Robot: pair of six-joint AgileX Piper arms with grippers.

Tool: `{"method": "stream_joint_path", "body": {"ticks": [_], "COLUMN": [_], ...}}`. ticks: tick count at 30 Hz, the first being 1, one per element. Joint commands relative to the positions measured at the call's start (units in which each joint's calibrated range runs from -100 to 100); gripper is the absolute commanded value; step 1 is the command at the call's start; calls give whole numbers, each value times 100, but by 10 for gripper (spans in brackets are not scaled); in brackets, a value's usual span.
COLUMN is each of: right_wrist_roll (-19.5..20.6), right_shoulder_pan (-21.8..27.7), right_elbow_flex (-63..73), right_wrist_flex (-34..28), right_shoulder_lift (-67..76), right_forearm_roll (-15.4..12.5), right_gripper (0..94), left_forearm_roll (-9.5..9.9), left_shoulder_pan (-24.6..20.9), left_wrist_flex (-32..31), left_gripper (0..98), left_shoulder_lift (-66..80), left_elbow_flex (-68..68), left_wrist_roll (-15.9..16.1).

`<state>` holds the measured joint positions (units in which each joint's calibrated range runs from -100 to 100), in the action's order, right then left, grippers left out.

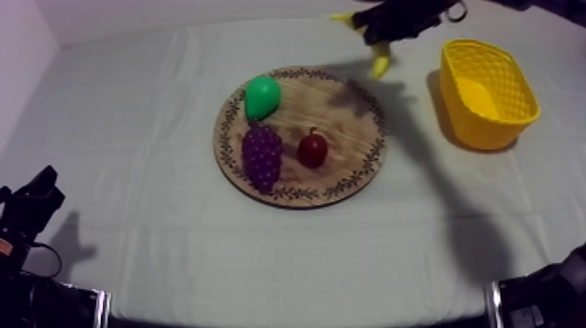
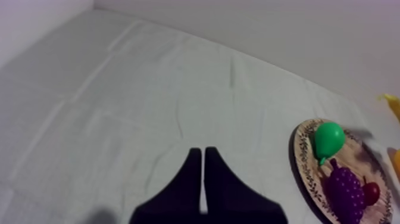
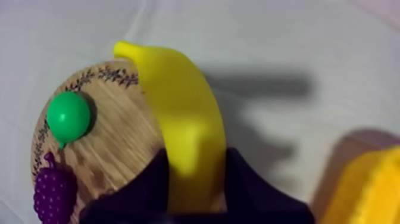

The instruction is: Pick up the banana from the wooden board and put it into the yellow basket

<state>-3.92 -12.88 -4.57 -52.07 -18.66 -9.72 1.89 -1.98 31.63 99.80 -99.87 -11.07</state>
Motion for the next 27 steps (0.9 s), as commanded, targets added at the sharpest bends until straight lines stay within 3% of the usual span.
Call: {"method": "stream_joint_path", "body": {"ticks": [1,11,27], "right_wrist_roll": [-37,-183,-332], "right_shoulder_pan": [252,1149,2108], "right_elbow_flex": [-35,-613,-1282], "right_wrist_flex": [-325,-836,-657], "right_shoulder_lift": [322,1041,1030], "right_forearm_roll": [-61,-121,-38], "right_gripper": [168,174,169], "left_forearm_roll": [-1,-1,-1], "left_shoulder_pan": [-1,-1,-1], "left_wrist_flex": [5,5,5], "left_gripper": [1,1,1], "left_shoulder_lift": [3,3,3], "left_elbow_flex": [-2,-2,-2], "left_wrist_roll": [-2,-3,-3]}}
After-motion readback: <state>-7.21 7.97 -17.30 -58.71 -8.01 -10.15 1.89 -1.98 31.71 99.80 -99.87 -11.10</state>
